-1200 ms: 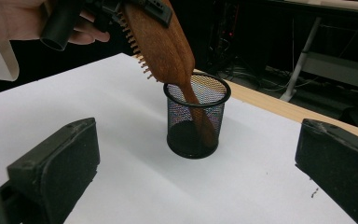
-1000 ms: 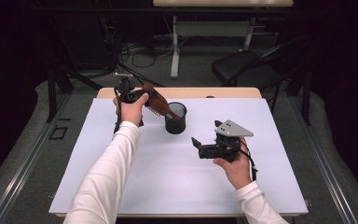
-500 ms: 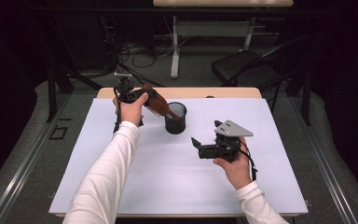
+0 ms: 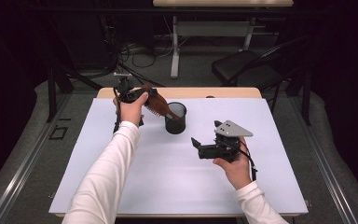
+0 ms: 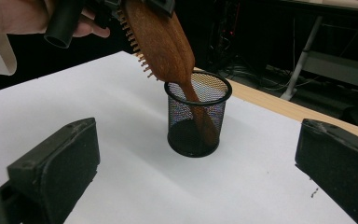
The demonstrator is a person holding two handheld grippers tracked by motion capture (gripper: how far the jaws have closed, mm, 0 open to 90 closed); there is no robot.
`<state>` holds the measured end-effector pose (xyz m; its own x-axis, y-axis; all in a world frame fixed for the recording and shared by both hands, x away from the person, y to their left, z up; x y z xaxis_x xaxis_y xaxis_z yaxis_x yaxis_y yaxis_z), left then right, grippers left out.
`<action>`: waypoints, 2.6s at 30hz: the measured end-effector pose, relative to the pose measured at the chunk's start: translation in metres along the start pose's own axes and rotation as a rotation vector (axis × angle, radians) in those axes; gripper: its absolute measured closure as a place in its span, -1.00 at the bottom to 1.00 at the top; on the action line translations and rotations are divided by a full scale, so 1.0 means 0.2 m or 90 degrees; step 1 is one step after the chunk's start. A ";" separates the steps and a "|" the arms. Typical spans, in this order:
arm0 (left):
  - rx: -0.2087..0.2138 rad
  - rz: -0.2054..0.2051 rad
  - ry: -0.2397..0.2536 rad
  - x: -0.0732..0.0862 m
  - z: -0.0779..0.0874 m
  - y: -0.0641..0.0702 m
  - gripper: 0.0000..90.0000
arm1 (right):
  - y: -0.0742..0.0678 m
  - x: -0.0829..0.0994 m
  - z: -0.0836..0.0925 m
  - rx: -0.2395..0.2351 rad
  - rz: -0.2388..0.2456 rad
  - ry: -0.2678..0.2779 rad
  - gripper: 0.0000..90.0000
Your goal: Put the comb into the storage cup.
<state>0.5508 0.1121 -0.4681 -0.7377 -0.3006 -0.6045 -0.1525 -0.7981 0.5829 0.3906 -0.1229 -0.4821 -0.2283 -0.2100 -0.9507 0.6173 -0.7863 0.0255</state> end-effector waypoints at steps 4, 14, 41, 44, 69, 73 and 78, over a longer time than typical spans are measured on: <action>-0.006 -0.006 0.011 -0.01 0.01 0.00 -0.29 | 0.00 0.00 0.00 -0.001 0.001 -0.001 -1.00; -0.021 -0.016 0.022 -0.02 0.02 -0.02 -0.41 | 0.00 0.00 0.00 -0.002 0.000 -0.002 -1.00; -0.004 -0.076 0.063 -0.09 0.23 0.04 -0.44 | -0.01 0.02 -0.01 0.000 0.004 -0.009 -1.00; -0.001 -0.087 0.063 -0.10 0.26 0.05 -0.44 | 0.00 0.02 -0.01 0.001 0.002 -0.010 -1.00; 0.033 -0.120 0.050 -0.08 0.33 0.08 -0.27 | -0.01 0.03 -0.02 0.003 0.003 -0.015 -1.00; 0.031 -0.136 0.058 -0.09 0.37 0.08 -0.26 | -0.01 0.03 -0.02 0.003 0.003 -0.015 -1.00; 0.054 -0.145 0.063 -0.09 0.41 0.08 -0.17 | -0.01 0.03 -0.02 0.004 0.004 -0.015 -1.00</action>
<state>0.5077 0.1486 -0.4034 -0.6114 -0.1712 -0.7726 -0.3649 -0.8053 0.4673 0.3912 -0.1210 -0.4884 -0.2430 -0.2284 -0.9427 0.6144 -0.7883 0.0326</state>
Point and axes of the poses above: each handheld gripper's, and its own axes: z roughly backward along the jaws, x roughly out of its underside, y roughly to its right, the point moved 7 cm from there along -z, roughly forward along the jaws, and after that the axes turned 1 degree about -x, right-handed, at the moved point
